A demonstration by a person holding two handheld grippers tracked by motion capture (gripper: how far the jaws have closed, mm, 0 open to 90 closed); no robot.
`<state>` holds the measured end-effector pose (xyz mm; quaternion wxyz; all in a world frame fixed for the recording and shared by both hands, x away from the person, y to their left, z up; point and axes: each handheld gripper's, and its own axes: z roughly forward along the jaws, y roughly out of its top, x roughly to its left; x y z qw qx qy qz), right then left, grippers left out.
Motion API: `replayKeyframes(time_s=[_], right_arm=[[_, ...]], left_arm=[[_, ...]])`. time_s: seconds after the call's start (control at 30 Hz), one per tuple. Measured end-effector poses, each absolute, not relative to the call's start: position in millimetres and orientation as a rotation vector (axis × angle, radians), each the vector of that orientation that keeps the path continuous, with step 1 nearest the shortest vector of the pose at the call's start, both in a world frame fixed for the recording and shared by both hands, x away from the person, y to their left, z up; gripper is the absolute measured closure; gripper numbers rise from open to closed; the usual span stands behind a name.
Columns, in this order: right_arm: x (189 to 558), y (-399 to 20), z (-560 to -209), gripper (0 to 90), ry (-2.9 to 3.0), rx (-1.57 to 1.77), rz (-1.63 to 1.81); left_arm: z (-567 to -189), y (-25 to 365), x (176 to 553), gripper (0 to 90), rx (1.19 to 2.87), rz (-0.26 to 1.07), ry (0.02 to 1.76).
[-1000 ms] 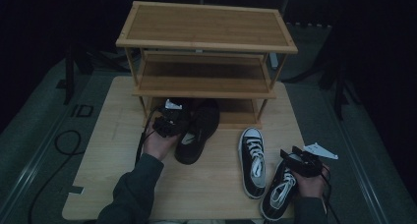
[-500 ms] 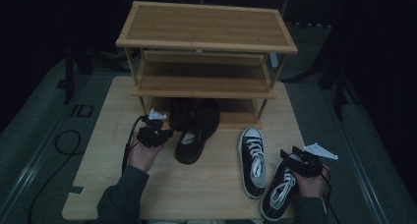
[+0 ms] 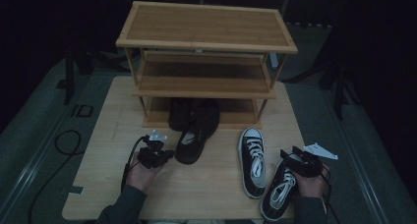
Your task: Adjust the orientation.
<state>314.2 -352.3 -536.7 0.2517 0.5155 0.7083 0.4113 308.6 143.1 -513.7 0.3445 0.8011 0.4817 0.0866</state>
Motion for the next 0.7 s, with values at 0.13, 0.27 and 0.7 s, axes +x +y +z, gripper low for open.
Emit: replayKeyframes(time_s=[0.13,0.27,0.7], right_arm=[[314,-352,-537,42.0,1.926,1.403,1.119],[314,-353,-537,41.9,1.929,1.404,1.118],[314,-353,-537,41.9,1.929,1.404,1.119]], left_arm=[[-514,129,308,89.2,2.100,0.231,1.226],[-515,119,308,88.6,2.098,0.220,1.215],[-517,79,316,86.9,2.104,0.233,1.172]])
